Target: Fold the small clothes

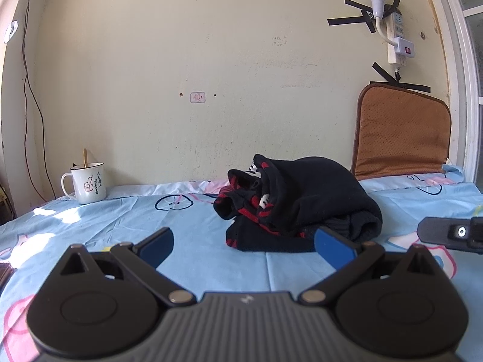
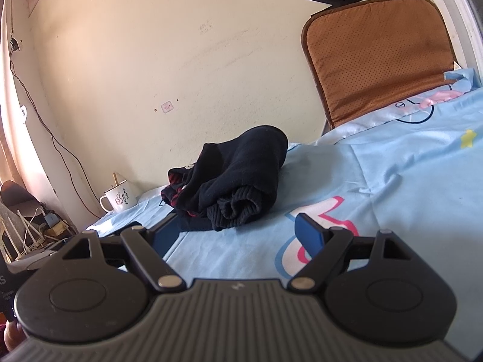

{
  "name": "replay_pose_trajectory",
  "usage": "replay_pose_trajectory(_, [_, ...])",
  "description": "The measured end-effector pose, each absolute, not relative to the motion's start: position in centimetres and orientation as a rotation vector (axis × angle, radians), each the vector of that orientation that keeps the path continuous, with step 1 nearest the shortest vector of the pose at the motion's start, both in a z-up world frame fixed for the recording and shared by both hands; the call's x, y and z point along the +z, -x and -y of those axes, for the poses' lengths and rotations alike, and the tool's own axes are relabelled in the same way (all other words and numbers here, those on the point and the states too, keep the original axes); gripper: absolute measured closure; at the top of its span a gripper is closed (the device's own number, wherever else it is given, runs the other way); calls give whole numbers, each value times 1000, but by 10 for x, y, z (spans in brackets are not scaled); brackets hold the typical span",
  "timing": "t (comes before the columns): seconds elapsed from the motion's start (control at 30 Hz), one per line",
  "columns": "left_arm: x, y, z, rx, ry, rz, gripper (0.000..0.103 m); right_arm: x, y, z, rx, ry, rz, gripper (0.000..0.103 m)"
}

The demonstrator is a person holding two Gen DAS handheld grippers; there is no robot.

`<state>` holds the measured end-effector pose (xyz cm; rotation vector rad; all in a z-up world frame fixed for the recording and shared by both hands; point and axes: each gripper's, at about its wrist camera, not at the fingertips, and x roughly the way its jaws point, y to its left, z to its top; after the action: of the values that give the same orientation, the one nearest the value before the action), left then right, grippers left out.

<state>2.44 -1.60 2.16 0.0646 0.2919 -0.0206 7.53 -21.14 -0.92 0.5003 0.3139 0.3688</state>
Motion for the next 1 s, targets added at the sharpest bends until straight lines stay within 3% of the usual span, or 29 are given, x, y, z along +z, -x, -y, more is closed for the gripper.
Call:
replay_pose_trajectory(0.53, [15,-29,34,32,-202,-393,0,-9,-75,213,376,-504,-310,18])
replay_pose_trajectory(1.0, [26,-10,8,57,-111,-518,0,-6,-66,204,291,-455,-347,18])
